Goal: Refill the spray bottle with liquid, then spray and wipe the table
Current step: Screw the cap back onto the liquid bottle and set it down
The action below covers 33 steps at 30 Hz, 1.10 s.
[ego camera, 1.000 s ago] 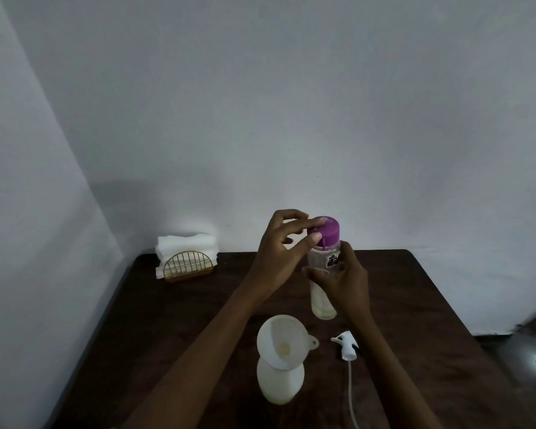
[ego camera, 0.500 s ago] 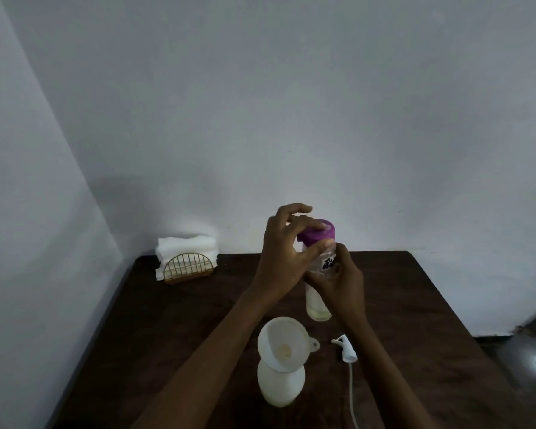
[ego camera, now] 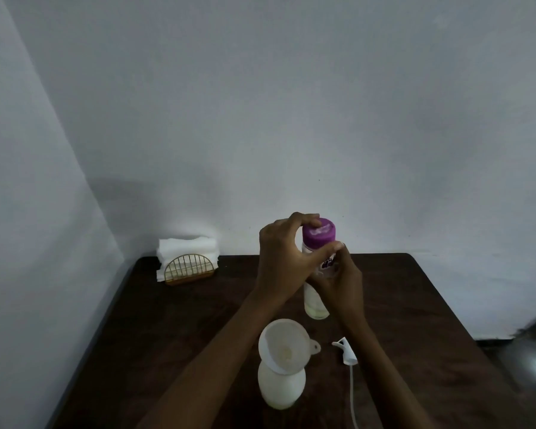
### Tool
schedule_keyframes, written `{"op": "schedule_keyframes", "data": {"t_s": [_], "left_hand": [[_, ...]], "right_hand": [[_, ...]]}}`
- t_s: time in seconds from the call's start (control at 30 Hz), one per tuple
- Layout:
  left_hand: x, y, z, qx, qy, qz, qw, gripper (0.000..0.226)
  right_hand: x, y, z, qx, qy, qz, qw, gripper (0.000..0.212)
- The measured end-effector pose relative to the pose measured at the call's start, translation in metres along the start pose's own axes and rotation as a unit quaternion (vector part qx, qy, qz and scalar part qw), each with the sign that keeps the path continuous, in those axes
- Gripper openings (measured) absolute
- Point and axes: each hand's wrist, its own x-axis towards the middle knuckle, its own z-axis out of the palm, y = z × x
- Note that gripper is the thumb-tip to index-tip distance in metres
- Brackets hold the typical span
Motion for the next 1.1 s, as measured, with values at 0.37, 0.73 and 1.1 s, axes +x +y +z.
{"op": "schedule_keyframes", "data": {"t_s": [0.37, 0.73, 1.1], "left_hand": [[-0.007, -0.003, 0.002, -0.079, -0.042, -0.049, 0.995, 0.042], [-0.004, 0.006, 0.012, -0.082, -0.025, -0.038, 0.996, 0.052], [-0.004, -0.003, 0.003, -0.222, -0.043, -0.090, 0.970, 0.032]], "right_hand": [[0.001, -0.003, -0.002, 0.004, 0.013, -0.003, 1.000, 0.050], [-0.004, -0.006, -0.003, -0.039, 0.015, -0.006, 0.999, 0.034], [0.001, -0.003, -0.002, -0.031, -0.013, 0.001, 0.999, 0.051]]}}
